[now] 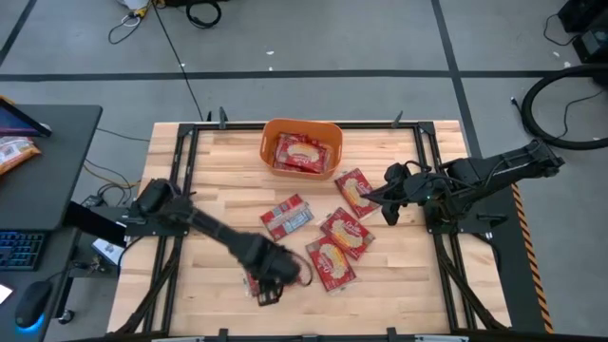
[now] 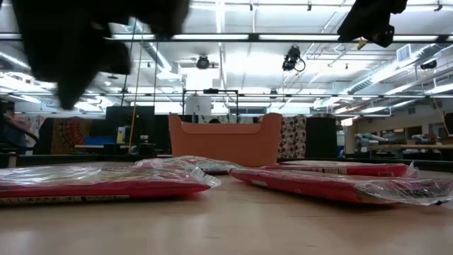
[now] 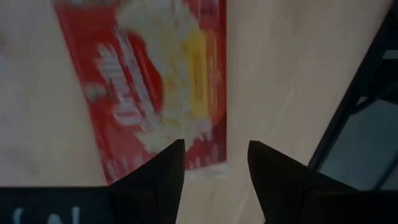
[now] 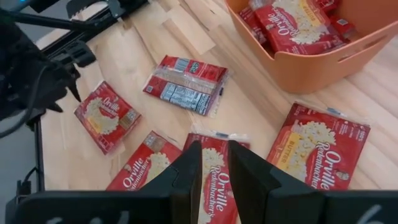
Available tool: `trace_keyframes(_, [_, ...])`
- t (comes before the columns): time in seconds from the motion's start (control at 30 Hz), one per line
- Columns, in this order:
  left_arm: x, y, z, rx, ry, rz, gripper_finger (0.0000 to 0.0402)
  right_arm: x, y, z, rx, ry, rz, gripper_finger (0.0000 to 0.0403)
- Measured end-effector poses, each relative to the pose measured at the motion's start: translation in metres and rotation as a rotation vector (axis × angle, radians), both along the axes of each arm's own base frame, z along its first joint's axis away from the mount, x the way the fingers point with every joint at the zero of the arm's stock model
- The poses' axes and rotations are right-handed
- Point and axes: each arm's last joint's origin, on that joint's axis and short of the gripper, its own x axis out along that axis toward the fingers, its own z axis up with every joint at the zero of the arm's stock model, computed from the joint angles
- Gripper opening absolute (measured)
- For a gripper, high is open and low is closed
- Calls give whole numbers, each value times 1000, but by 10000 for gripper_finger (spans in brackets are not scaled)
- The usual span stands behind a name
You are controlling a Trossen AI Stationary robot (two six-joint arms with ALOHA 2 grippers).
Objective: Sort popcorn bags into baskets
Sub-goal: Put the popcorn bag into the orange bin
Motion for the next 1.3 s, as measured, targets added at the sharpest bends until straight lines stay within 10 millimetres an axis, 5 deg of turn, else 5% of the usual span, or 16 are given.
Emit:
trace_keyframes(0.27, [-27,-45,-10,39,-34,129,180,0,-2,0,-42,8,21,82])
trace_keyframes(0.57, [-55,-87,-9,280,-338,85,181,0,-2,0,-44,9,26,82])
trace_keyframes(0.97, [-55,-96,-43,374,-293,12,257,0,-2,0,-43,9,27,82])
trace_keyframes(1.3, [-58,-94,-64,435,-184,-26,233,0,-1,0,-29,13,44,82])
